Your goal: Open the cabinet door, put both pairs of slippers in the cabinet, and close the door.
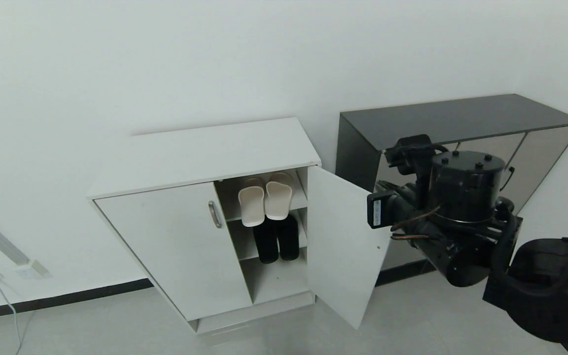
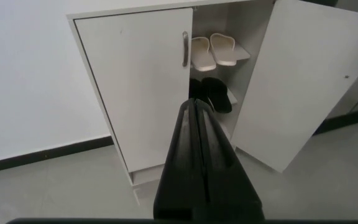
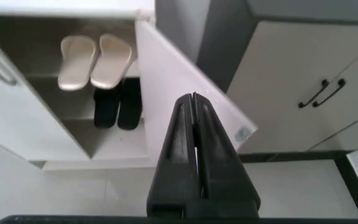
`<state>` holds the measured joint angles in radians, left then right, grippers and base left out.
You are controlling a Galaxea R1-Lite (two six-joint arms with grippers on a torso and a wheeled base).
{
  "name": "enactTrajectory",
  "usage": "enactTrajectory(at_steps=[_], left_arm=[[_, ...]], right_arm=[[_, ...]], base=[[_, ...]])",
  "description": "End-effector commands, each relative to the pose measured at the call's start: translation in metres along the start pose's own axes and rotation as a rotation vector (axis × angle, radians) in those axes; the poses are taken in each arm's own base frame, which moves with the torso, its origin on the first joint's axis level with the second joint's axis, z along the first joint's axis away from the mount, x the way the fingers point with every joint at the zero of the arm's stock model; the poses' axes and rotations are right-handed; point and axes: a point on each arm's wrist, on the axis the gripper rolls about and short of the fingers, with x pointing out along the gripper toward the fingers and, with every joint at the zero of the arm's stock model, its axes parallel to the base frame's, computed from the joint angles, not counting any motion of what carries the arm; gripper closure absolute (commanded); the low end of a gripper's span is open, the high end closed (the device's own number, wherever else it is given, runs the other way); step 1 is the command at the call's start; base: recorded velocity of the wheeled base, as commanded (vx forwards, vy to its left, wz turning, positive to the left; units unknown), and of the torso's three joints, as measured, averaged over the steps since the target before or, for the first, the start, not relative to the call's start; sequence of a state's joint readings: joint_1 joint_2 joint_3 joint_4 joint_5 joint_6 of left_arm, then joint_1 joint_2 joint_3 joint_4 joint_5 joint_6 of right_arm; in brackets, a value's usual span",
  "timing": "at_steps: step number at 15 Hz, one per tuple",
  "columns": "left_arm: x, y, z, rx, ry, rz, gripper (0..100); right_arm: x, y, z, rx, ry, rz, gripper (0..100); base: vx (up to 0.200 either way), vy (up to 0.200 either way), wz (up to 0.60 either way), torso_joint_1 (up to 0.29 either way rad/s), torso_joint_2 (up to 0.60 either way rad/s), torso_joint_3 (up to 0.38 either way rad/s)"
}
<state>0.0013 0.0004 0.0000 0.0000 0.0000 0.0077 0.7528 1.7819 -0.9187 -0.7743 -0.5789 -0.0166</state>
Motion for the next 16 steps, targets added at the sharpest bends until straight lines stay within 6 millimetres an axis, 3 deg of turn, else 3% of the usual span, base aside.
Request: enactTrajectory(at_steps=[1,6,12,16], left_arm=[[0.0,0.0,0.0,0.0,0.0,0.0,100],[0.0,0.0,0.0,0.0,0.0,0.0,100],[0.0,0.0,0.0,-0.002,0.0,0.0,100],[0.0,0.0,0.0,-0.002,0.0,0.0,100]], right_arm=[[0.029,-0.011,0.007,0.018,0.02,-0.02,100],[0.09,-0.026,0.008,0.106,0.11,-0.041,100],[0.151,-0.043,-0.022,0.12,0.137,-0.045,100],[0.166,-0.047,-0.04,0.139,0.166,-0.057,100]], base=[[0.0,0.0,0.0,0.0,0.0,0.0],[0.0,0.0,0.0,0.0,0.0,0.0],[0.0,0.0,0.0,0.0,0.0,0.0],[0.0,0.0,0.0,0.0,0.0,0.0]])
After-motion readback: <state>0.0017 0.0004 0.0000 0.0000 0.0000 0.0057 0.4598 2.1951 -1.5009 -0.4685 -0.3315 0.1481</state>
